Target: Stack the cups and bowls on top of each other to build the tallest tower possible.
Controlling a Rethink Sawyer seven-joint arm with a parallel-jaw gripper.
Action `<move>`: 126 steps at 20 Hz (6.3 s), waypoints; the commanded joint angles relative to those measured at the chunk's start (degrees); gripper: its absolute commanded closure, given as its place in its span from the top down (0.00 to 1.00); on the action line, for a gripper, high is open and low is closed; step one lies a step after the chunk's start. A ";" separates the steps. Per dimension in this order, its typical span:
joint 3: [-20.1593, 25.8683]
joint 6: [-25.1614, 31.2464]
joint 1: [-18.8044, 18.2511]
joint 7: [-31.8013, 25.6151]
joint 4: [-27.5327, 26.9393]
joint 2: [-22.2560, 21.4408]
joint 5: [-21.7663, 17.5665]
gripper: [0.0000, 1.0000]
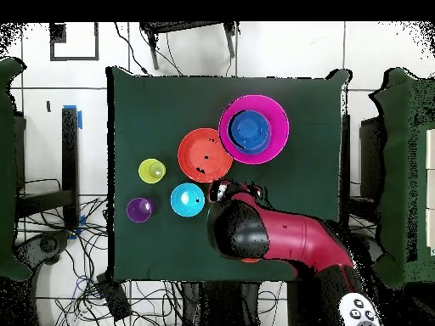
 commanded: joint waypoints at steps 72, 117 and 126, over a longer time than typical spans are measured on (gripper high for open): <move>-26.35 -26.16 33.83 19.17 -2.65 22.13 16.02 1.00; -24.94 -12.81 36.61 15.51 -11.55 21.46 24.24 1.00; -14.13 -13.90 28.23 17.30 -6.65 14.63 22.80 1.00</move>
